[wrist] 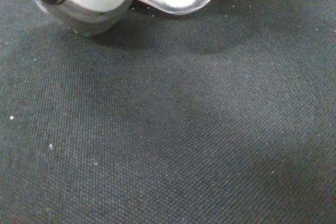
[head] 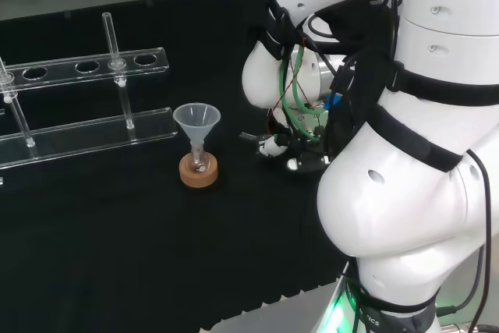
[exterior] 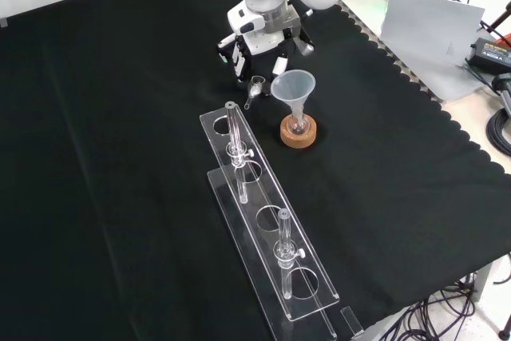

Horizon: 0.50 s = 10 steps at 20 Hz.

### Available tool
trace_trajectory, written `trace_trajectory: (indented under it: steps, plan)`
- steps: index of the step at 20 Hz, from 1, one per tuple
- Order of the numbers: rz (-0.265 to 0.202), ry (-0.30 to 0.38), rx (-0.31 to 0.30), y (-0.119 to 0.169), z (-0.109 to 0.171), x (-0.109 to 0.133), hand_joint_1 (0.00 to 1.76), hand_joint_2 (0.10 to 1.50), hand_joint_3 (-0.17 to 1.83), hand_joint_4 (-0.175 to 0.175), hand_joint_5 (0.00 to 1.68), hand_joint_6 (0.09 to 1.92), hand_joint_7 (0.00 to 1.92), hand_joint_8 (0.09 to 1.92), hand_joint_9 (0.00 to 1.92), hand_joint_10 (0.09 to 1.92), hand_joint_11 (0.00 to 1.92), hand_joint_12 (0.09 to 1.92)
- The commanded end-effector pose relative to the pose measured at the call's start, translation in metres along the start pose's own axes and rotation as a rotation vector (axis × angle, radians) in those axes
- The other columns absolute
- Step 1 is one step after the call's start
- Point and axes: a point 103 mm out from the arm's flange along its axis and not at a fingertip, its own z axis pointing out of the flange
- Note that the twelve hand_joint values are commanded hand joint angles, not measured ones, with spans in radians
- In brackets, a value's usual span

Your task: Pick up the weighing funnel.

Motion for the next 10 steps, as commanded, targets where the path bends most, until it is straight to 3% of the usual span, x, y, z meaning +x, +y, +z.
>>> trace_trajectory:
  steps: [1, 10]
  plan:
    - [-0.004, -0.017, -0.002, -0.0005, 0.0008, 0.0003, 1.1, 0.9, 0.16, 0.175, 1.27, 0.52, 1.53, 0.18, 1.13, 0.26, 0.22, 1.48]
    - [-0.007, -0.021, -0.027, 0.0002, -0.0005, -0.0005, 1.1, 0.9, 0.15, 0.175, 1.32, 0.44, 1.59, 0.15, 1.16, 0.24, 0.22, 1.47]
